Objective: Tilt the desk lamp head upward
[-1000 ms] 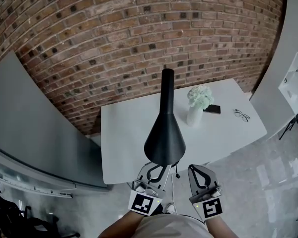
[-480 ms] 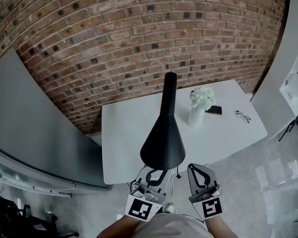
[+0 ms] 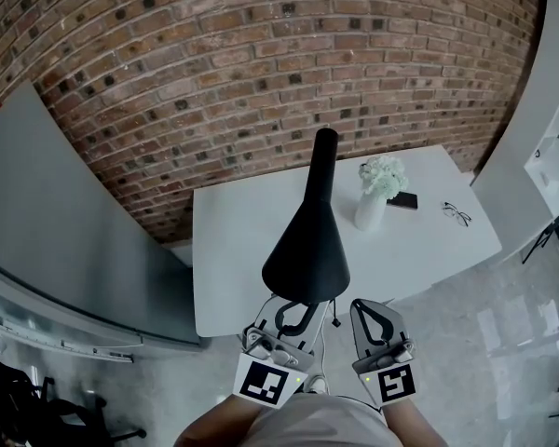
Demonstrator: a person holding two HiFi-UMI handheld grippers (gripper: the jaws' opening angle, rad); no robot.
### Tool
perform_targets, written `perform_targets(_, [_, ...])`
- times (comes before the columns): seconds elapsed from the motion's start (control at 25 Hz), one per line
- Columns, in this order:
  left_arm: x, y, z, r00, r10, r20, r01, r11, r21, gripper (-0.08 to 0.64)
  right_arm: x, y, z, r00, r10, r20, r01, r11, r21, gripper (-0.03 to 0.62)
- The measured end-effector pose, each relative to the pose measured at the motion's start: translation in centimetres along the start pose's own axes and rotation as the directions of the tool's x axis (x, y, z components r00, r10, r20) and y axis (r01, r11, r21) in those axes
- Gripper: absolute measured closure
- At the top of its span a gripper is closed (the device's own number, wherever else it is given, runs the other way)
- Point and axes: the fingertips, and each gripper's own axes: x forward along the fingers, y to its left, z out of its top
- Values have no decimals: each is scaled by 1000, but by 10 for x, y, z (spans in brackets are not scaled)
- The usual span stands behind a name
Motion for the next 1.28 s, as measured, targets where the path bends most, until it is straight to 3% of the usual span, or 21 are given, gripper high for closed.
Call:
perform_targets(0.2, [0,2,6,1000,11,-12,-12,1000,-17,554,-3,6,2,1000,3,7,-4,1000,9,575])
perform_targets(0.64, [-1,10,19,999,42,18,-43,999,31,554,-15,25,12,998,39,47,-39,999,2,575])
perform_targets(0.96, [4,17,28,993,97,72,-91,992,-89,554,-36,13,12,999,10,50,-10,1000,5,575])
perform_targets(1.28, [14,18,42,991,96,92,-90,994,-70,554,-48,2,11,999,-16,52,16,1000,3,575])
